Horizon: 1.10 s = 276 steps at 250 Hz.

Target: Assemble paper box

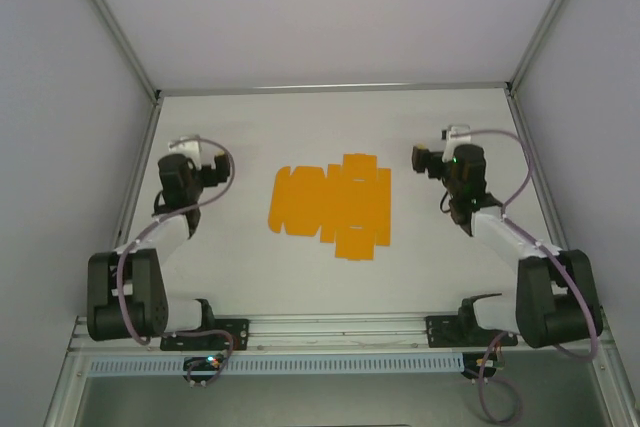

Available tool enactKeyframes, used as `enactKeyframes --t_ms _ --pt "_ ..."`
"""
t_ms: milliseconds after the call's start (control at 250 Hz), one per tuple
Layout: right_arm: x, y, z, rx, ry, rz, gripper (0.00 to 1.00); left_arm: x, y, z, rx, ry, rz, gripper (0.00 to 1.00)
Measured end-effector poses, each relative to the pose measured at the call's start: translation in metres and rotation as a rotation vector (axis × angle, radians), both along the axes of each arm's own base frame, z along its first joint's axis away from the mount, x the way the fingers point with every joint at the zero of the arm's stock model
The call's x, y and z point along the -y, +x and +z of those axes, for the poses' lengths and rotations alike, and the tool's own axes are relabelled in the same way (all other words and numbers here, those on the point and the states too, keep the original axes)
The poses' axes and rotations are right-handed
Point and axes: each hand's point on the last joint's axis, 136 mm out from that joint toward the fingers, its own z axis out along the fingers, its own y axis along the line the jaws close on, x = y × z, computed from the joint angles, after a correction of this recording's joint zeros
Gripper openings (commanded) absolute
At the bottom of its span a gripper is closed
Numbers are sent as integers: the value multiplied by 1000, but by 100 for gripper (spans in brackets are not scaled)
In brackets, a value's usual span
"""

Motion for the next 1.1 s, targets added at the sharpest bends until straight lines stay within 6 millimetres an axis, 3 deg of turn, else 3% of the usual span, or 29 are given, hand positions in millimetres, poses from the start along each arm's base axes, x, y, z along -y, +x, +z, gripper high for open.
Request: enactKeyframes --t_ms 84,168,256,355,399,503,635,1102 --pt "-24 4 27 -43 83 6 80 22 4 20 -22 -99 -68 100" --pt "-53 -1 25 -143 157 45 72 50 -3 9 -124 -189 -152 100" --pt "-83 -11 -6 -296 216 86 59 74 -13 -19 -286 -285 -208 100" --pt "-110 -26 -66 -508 244 119 40 96 -22 -56 -471 -381 -252 100" --pt "-117 -33 -91 -594 247 121 38 106 -27 -73 -550 -415 -270 100" --pt "-119 -45 -139 -755 243 79 31 128 -39 -100 -685 -483 -314 100" --pt "-120 -50 -167 -845 248 56 29 142 -50 -112 -766 -557 -354 100" --pt "-127 -34 -174 -797 308 74 26 159 -51 -112 -825 -684 -420 97"
